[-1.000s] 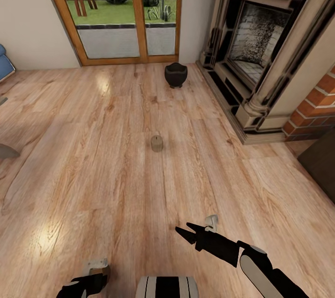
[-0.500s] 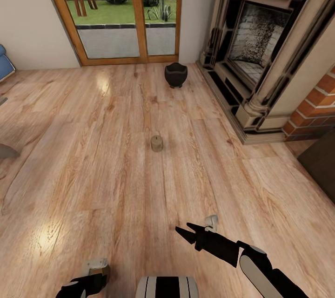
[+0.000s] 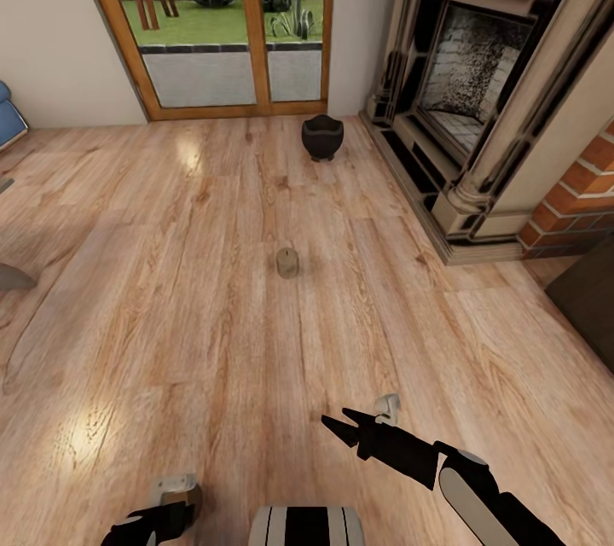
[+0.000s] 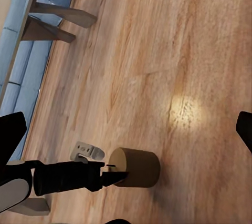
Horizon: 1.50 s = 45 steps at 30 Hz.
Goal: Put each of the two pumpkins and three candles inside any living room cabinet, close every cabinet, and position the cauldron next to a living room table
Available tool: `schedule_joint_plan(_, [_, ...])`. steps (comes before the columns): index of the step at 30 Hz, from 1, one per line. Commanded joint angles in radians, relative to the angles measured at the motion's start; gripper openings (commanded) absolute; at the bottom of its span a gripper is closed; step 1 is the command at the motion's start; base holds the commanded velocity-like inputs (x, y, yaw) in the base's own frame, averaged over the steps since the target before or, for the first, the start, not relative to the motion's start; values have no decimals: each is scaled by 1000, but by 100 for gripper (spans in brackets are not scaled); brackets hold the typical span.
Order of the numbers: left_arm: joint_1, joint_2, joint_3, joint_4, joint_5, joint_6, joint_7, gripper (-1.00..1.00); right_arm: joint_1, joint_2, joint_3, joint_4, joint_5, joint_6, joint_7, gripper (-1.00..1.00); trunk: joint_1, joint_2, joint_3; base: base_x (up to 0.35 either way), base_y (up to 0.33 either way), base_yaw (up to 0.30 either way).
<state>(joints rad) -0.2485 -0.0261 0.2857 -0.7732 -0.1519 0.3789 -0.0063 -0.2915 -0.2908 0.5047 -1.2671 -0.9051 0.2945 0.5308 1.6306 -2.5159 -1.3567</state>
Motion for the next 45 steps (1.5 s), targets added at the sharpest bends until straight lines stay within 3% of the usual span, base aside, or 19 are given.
schedule_joint_plan(1, [0, 0, 0, 0, 0, 0, 0, 100, 0, 0, 0, 0, 0, 0, 0, 100, 0, 0, 0, 0, 0, 0])
schedule_joint_plan(10, [0, 0, 1, 0, 4, 0, 69, 100, 0, -1, 0, 0, 0, 0, 0, 100, 0, 0, 0, 0, 0, 0])
schedule_joint_plan(32, [0, -3, -10, 0, 3, -4, 63, 100, 0, 1, 0, 0, 0, 0, 0, 100, 1, 0, -8, 0, 0, 0])
schedule_joint_plan(37, [0, -4, -11, 0, 1, -61, 59, 100, 0, 1, 0, 0, 0, 0, 0, 100, 2, -1, -19, 0, 0, 0])
schedule_joint_plan(45, [0, -4, -11, 0, 0, -76, 58, 100, 0, 1, 0, 0, 0, 0, 0, 100, 2, -1, -19, 0, 0, 0])
